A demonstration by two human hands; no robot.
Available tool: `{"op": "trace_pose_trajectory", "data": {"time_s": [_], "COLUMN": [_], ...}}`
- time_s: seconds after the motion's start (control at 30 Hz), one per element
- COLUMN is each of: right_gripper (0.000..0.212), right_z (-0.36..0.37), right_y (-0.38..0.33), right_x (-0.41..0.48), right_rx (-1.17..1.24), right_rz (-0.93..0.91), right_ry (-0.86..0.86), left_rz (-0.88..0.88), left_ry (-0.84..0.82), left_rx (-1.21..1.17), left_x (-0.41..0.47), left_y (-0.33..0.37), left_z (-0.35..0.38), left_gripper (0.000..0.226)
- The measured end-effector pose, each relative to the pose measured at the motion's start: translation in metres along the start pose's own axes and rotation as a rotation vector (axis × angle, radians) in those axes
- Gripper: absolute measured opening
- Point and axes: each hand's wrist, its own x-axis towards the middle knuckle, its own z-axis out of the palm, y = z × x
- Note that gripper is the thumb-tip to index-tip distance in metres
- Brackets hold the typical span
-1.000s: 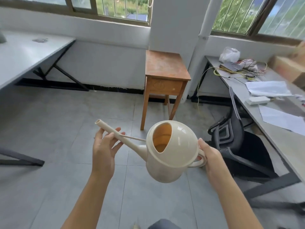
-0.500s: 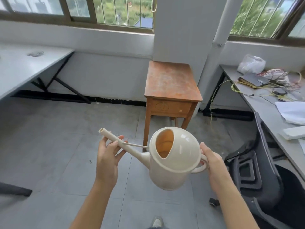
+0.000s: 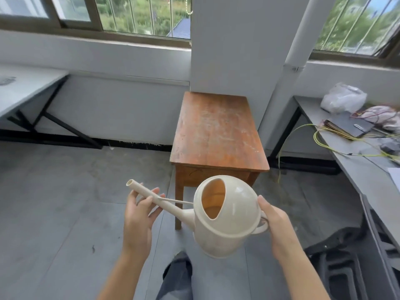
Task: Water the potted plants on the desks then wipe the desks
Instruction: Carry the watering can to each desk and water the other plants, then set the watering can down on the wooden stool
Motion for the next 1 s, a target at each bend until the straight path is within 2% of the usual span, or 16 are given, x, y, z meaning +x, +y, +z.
{"op": "trace_pose_trajectory", "data": {"time_s": [0.37, 0.57, 0.73, 0.8, 1.0], "right_gripper": [0.038, 0.036, 0.030, 0.031, 0.040], "right_z": [0.026, 0.030, 0.018, 0.015, 0.013], "right_y": [-0.051, -0.077, -0.094, -0.102, -0.139], "right_x": [0.181, 0.249, 0.310, 0.337, 0.432], "right_rx": [-0.031, -0.025, -0.013, -0.018, -0.053], "right_rz": [0.021, 0.067, 0.055, 0.046, 0.030], "right_ry": [0.156, 0.128, 0.089, 0.063, 0.011], "left_rz": [-0.015, -0.020, 0.019, 0.042, -0.019], "left_ry": [-0.185, -0.220, -0.223, -0.227, -0.173], "left_rx": [-0.026, -0.020, 0.019, 0.046, 0.250], "left_x": [0.202, 0.267, 0.313, 0.331, 0.400], "left_y": [0.016, 0.018, 0.015, 0.015, 0.010], "left_z": [0.087, 0.123, 0.153, 0.167, 0.215], "left_gripper": [0.032, 0.025, 0.050, 0.054, 0.027]}}
